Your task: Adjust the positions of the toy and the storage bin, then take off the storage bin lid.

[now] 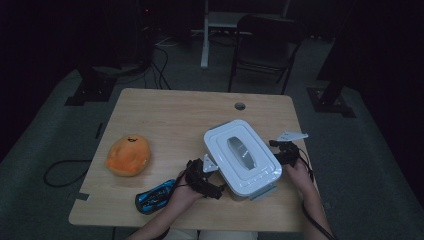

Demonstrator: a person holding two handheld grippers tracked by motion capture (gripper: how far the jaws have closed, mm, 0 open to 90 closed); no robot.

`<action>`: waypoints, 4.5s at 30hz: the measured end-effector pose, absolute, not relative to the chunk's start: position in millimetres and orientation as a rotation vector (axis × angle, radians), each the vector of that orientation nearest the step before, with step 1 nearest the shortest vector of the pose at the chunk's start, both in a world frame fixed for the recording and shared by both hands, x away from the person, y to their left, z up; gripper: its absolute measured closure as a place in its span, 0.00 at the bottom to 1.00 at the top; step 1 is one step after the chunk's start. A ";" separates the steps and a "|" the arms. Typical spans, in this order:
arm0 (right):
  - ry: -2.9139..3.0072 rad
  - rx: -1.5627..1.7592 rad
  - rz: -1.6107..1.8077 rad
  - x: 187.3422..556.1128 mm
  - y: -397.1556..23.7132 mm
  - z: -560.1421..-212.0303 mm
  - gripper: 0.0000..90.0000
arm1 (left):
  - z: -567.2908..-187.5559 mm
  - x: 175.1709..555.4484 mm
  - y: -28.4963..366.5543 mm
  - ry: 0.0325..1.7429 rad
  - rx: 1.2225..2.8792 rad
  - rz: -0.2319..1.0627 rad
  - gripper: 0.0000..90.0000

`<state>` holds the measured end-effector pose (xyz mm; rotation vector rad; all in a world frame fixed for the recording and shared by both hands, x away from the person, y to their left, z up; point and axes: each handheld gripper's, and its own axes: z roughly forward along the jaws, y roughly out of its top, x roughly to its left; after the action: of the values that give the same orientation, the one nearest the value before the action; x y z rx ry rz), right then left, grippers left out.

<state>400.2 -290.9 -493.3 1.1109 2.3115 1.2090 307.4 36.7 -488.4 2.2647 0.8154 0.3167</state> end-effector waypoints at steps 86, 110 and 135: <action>2.300 1.057 1.148 300.2 -202.2 -389.4 0.74 | -525.1 292.4 35.8 0.696 2.317 0.293 0.00; 2.129 1.113 1.165 329.7 -238.7 -348.6 0.75 | -525.2 292.4 35.7 0.696 2.316 0.296 0.00; 1.986 1.374 1.038 420.4 -306.0 -394.8 0.75 | -524.9 292.6 36.1 0.691 2.323 0.298 0.00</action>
<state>420.4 -306.0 -394.8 1.3745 1.9857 1.0378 292.6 36.1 -524.9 2.3233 0.6912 0.2976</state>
